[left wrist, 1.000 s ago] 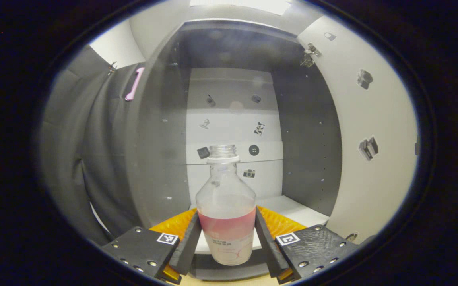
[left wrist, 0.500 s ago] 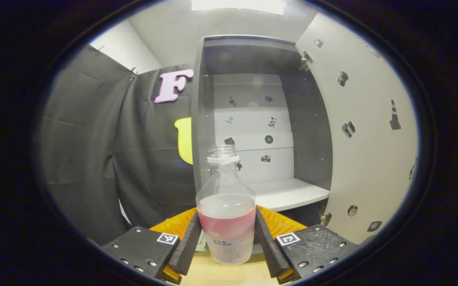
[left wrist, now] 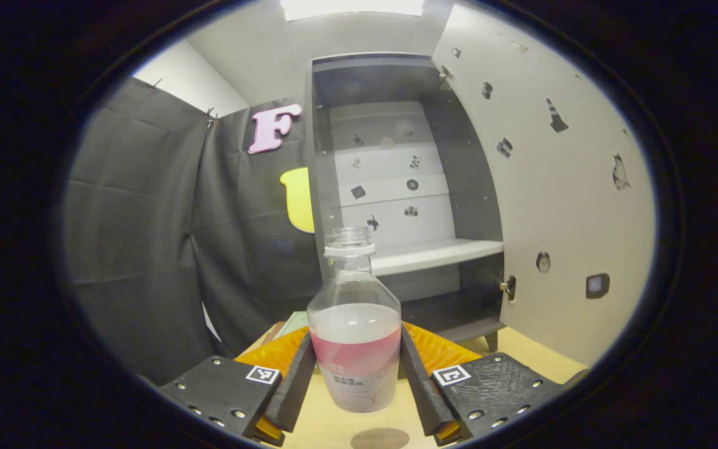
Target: Open the cabinet door with the right hand, grasp the bottle in the cabinet with the left hand and place it on the coaster, then close the cabinet door with the right hand.
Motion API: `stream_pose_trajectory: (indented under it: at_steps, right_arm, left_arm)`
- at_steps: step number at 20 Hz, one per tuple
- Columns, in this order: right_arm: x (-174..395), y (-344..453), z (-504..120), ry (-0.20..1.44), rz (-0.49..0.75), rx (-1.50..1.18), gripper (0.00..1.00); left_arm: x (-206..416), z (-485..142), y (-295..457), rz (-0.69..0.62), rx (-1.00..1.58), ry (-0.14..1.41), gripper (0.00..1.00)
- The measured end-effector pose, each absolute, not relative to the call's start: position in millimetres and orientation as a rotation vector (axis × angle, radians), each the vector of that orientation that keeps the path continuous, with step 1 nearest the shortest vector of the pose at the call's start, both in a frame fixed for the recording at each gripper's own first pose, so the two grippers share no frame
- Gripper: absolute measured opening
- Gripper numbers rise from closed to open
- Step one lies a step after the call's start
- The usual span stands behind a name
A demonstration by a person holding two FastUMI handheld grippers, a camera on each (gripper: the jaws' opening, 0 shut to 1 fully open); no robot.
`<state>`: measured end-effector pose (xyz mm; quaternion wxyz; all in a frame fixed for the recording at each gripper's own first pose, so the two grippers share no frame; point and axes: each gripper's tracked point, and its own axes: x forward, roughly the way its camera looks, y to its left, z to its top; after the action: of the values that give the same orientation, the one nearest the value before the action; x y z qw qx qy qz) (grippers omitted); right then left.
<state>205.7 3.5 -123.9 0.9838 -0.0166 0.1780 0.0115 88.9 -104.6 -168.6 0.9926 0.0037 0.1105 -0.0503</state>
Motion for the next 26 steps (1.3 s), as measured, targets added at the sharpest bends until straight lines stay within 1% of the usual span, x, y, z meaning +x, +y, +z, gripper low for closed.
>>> stream_pose_trajectory:
  at_steps: [1, 2, 3, 4, 7, 8, 9, 11, 12, 13, 16, 17, 18, 20, 21, 22, 23, 24, 25, 26]
  right_arm:
    - [204, 4, -124, 0.356, 0.024, -0.029, 0.95]
    - [203, 5, -124, 0.354, 0.024, -0.025, 0.99]
    - [203, 6, -123, 0.349, 0.022, -0.023, 0.99]
    - [203, 5, -123, 0.346, 0.019, -0.027, 0.99]
    - [200, 4, -120, 0.342, 0.011, -0.05, 0.99]
    - [199, 5, -120, 0.343, 0.012, -0.056, 0.95]
    - [198, 6, -120, 0.347, 0.015, -0.061, 0.95]
    - [196, 9, -122, 0.355, 0.02, -0.079, 0.95]
    - [194, 9, -124, 0.359, 0.02, -0.092, 0.95]
    - [193, 11, -126, 0.363, 0.02, -0.105, 0.94]
    - [188, 16, -135, 0.382, 0.027, -0.136, 0.95]
    - [185, 17, -137, 0.389, 0.032, -0.146, 0.95]
    - [184, 20, -140, 0.396, 0.035, -0.155, 0.98]
    - [182, 22, -142, 0.403, 0.039, -0.172, 0.98]
    - [181, 23, -141, 0.403, 0.041, -0.174, 0.98]
    - [181, 25, -141, 0.403, 0.043, -0.175, 0.98]
    - [181, 25, -141, 0.401, 0.044, -0.174, 0.98]
    - [181, 26, -140, 0.401, 0.046, -0.173, 0.98]
    - [181, 27, -140, 0.401, 0.048, -0.17, 0.98]
    - [181, 28, -141, 0.402, 0.051, -0.168, 0.98]
  left_arm:
    - [83, -179, -104, -0.097, 0.004, 0.23, 0.74]
    - [76, -190, -104, -0.092, -0.001, 0.238, 0.74]
    - [72, -200, -104, -0.088, -0.003, 0.244, 0.74]
    - [67, -212, -103, -0.082, -0.009, 0.253, 0.72]
    - [55, -244, -101, -0.067, -0.018, 0.273, 0.72]
    - [53, -256, -101, -0.063, -0.017, 0.277, 0.75]
    - [52, -267, -100, -0.056, -0.018, 0.282, 0.77]
    - [49, -293, -98, -0.037, -0.03, 0.306, 0.77]
    - [46, -304, -97, -0.03, -0.039, 0.315, 0.72]
    - [47, -315, -97, -0.024, -0.044, 0.322, 0.72]
    - [40, -345, -100, -0.016, -0.044, 0.341, 0.77]
    - [38, -353, -103, -0.012, -0.046, 0.345, 0.76]
    - [36, -359, -105, -0.01, -0.049, 0.349, 0.75]
    - [31, -365, -107, 0.001, -0.046, 0.34, 0.75]
    - [31, -362, -108, 0.005, -0.041, 0.319, 0.72]
    - [28, -364, -110, 0.009, -0.038, 0.324, 0.72]
    - [26, -364, -109, 0.015, -0.038, 0.326, 0.75]
    - [24, -364, -108, 0.02, -0.041, 0.329, 0.72]
    - [25, -366, -109, 0.019, -0.045, 0.341, 0.76]
    - [21, -367, -108, 0.028, -0.045, 0.351, 0.77]
